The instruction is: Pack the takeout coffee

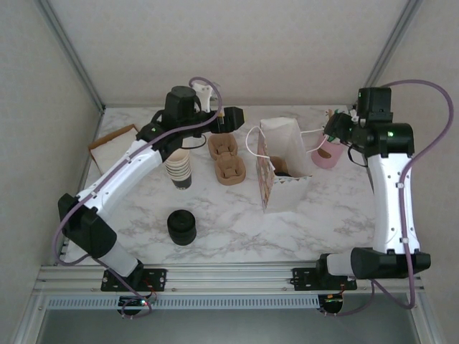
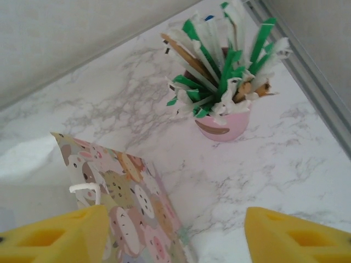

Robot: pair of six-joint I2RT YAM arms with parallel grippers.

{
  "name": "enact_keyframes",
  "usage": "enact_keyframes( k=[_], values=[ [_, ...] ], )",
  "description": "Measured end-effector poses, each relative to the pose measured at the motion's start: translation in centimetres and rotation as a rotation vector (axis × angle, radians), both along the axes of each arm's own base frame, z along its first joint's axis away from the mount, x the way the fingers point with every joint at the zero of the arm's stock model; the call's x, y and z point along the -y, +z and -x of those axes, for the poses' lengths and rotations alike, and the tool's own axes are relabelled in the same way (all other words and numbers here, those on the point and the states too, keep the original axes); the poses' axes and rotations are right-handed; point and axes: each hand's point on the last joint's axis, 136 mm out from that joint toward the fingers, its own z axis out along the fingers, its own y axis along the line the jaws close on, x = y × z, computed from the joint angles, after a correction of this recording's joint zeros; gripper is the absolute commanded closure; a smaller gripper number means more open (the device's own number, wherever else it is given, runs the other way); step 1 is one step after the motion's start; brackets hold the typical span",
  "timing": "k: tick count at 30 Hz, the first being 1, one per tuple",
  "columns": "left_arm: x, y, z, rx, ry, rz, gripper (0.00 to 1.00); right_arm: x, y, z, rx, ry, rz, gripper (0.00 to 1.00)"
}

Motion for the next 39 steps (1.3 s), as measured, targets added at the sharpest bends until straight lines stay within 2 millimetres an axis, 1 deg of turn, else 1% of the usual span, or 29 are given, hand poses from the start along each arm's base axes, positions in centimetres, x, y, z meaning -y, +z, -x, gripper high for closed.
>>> enact_keyframes(
  k=[3,6,9,15,21,25,30,39],
  values=[
    [-0.1,-0.9,-1.3,-0.025,-0.009,0.002,0.0,-0.2,-1.2,-1.8,-0.033,0.017,0.003,0.54],
    [-0.5,-1.8,-2.6,-0.047,-0.009,0.004,0.0,-0.3,-2.8,-3.9,-0.072,0.026,0.009,0.56],
    [-0.7,-2.0,-3.5,-0.055,-0.012,0.011,0.0,-0.3,-4.1,-5.8,-0.103,0.027,0.021,0.61],
    [-0.6,-1.9,-4.2,-0.056,-0.03,0.024,0.0,0.3,-4.9,-9.4,-0.107,0.021,0.073,0.67],
    [-1.3,-2.0,-4.8,-0.062,-0.031,0.031,0.0,1.2,-5.5,-12.1,-0.114,0.012,0.14,0.72],
    [-1.7,-2.6,-5.4,-0.073,-0.024,0.03,0.0,1.7,-6.2,-13.5,-0.126,0.017,0.172,0.73],
    [-1.8,-3.4,-5.7,-0.091,-0.027,0.027,0.0,1.9,-6.8,-14.9,-0.138,0.037,0.206,0.71],
    [-1.7,-3.8,-5.8,-0.099,-0.03,0.026,0.0,2.2,-7.7,-16.3,-0.159,0.073,0.242,0.73]
  ],
)
